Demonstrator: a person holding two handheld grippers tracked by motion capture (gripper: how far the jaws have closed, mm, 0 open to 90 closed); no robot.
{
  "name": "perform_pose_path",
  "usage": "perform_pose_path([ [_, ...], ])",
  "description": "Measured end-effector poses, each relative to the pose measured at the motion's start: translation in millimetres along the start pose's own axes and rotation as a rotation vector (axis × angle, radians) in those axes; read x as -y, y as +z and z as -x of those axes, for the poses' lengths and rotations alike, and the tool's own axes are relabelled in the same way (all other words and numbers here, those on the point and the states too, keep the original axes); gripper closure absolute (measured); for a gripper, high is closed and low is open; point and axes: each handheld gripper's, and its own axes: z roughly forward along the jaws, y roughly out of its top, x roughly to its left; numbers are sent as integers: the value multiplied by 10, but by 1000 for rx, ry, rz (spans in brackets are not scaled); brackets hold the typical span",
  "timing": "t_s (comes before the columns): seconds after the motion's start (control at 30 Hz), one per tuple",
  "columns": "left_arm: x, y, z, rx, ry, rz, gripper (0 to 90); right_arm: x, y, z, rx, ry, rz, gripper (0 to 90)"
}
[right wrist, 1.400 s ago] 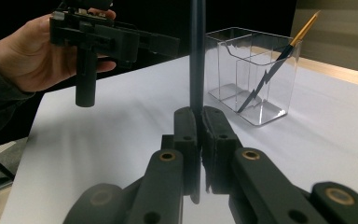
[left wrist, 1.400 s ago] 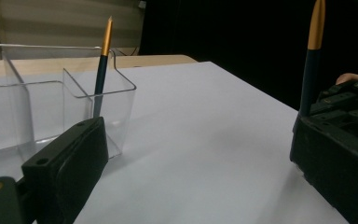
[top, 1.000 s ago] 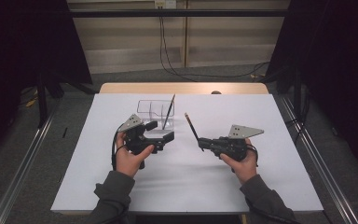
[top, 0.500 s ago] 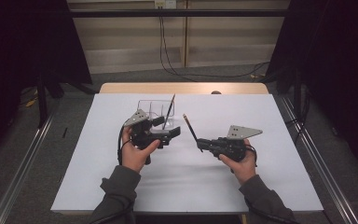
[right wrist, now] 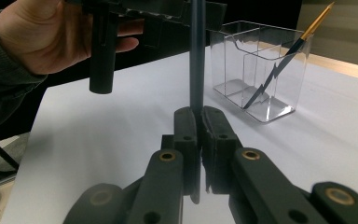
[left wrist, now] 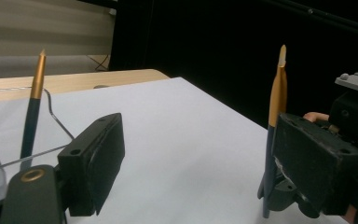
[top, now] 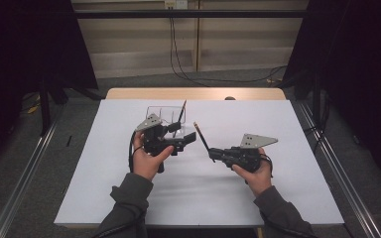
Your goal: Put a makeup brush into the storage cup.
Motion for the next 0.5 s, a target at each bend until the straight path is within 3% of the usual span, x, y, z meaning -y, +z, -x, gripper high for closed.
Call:
perform_pose_path([
  [0.2,9,34,25,40,-10,1,195,-2,-2,0,3,1,2,852],
  [0.5,0,75,68,87,13,-17,319,2,1,-2,2,-1,-5,852],
])
